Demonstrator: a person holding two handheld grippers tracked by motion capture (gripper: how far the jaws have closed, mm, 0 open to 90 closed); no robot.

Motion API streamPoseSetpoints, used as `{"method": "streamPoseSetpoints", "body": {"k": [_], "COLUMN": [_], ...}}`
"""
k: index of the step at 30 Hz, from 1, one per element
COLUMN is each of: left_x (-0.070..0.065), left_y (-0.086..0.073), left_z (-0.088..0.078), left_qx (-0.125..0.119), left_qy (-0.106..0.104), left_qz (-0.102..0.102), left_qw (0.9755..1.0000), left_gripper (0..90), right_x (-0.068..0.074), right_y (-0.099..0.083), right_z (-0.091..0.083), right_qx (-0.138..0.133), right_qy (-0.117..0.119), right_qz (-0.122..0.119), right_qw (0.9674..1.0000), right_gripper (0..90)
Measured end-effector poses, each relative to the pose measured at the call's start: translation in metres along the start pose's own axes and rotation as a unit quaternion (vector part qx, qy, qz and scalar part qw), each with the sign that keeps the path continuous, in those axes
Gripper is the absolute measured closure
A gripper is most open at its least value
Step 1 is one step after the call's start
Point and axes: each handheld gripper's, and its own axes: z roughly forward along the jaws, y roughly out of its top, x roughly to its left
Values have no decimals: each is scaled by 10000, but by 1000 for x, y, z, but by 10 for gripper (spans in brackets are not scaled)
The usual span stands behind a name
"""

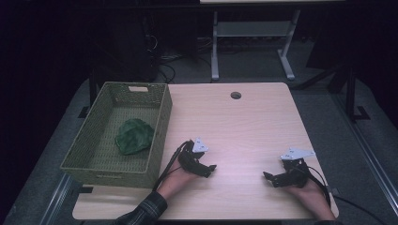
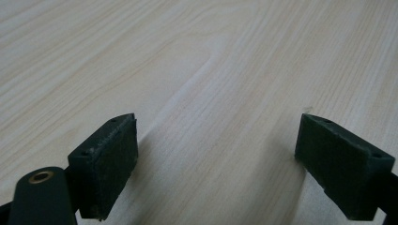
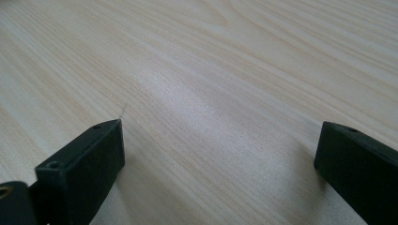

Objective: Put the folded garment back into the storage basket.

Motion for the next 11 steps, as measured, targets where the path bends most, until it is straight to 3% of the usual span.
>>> {"method": "streamPoseSetpoints", "body": {"k": [11], "left_x": [0], "left_y": [0], "left_z": [0], "left_qx": [12], "left_qy": [0], "left_qz": [24], "left_qw": [10000], "left_gripper": [128], "right_x": [0], "right_y": [0], "right_z": [0], "right_qx": [-1], "right_qy": [7], "right_qz": [-7], "right_qw": [10000], "right_gripper": [17]}}
